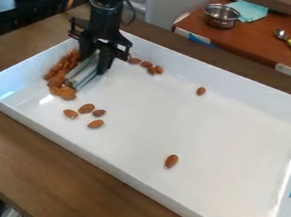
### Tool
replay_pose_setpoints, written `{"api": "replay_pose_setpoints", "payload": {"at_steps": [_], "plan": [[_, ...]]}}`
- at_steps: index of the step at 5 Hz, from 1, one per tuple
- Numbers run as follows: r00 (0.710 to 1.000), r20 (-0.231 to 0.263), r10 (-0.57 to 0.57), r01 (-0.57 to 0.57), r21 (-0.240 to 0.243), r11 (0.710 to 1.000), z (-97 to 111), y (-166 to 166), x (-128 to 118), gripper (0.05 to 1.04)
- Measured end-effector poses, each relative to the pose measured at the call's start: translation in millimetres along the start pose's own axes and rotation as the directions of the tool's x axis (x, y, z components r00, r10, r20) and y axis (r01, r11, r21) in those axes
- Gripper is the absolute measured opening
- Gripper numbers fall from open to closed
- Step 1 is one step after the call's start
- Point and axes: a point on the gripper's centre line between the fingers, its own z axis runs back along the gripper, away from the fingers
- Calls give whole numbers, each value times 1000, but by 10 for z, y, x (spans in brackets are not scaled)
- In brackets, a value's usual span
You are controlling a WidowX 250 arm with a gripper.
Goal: Sweep into pile
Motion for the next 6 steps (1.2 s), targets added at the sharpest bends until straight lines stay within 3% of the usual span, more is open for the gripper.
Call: {"api": "replay_pose_setpoints", "payload": {"at_steps": [1,2,3,4,6], "plan": [[997,-76,16,-26,-133,991,14,47,-112,381],[982,-157,103,-142,-265,954,136,-55,-169,381],[968,-178,178,-228,-318,920,339,-283,-120,381],[983,-65,174,-186,-322,928,780,-613,-143,381],[994,36,100,-89,-229,969,914,-1552,-587,381]]}}
